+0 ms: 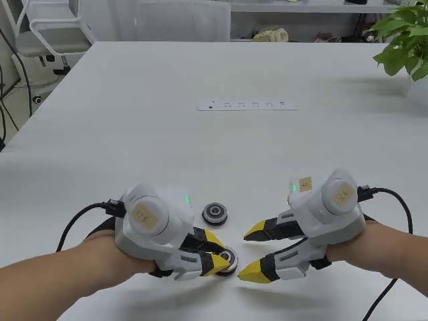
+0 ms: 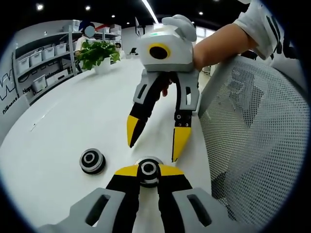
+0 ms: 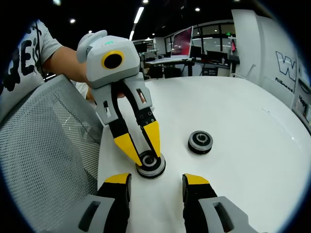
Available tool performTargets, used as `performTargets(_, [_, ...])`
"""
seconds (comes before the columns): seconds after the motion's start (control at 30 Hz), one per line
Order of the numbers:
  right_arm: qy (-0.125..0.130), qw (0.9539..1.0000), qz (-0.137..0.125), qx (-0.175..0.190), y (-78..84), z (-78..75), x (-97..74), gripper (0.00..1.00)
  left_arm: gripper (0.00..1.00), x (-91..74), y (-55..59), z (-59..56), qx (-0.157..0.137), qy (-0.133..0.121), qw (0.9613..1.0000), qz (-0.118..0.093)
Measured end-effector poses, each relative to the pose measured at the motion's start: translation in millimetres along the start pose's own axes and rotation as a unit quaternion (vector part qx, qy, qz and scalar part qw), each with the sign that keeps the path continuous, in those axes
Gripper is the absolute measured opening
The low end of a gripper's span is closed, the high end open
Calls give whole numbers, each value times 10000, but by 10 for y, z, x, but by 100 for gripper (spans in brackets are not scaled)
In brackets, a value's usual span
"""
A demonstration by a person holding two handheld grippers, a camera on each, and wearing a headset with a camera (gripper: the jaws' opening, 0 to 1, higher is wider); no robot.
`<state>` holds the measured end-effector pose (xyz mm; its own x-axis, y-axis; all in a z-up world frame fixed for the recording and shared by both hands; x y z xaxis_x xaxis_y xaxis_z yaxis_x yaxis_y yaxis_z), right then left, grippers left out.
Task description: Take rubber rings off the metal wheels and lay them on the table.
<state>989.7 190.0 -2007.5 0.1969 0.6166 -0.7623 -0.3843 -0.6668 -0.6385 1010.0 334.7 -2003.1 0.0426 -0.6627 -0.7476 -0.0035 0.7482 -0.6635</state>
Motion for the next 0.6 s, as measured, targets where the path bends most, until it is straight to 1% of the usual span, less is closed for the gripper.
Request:
performTargets(0.13, [-9, 10000, -11, -20, -23, 12, 20, 40, 9, -2, -5, -8, 20, -32, 10000, 10])
performTargets(0.37, [-18, 9999, 86, -115, -28, 54, 59, 40, 9, -6, -2, -17, -34, -66, 10000, -3])
performTargets(0.6, [-8, 9999, 50, -130, -68, 77, 73, 40, 9, -9, -4, -40, -4, -41, 10000, 16])
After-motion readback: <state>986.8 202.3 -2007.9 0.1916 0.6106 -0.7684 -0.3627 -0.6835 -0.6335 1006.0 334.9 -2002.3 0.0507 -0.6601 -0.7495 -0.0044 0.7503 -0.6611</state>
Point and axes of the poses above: the centre of the closed fingertips' face, and the gripper's own axes: x roughly forward along the fingers, z roughly to its left, y roughly out of its underside, the point moved 9 cm from there along -x, roughly backward along the fingers, and after that the axes turned 11 degrees about z, right-handed, at the moved point
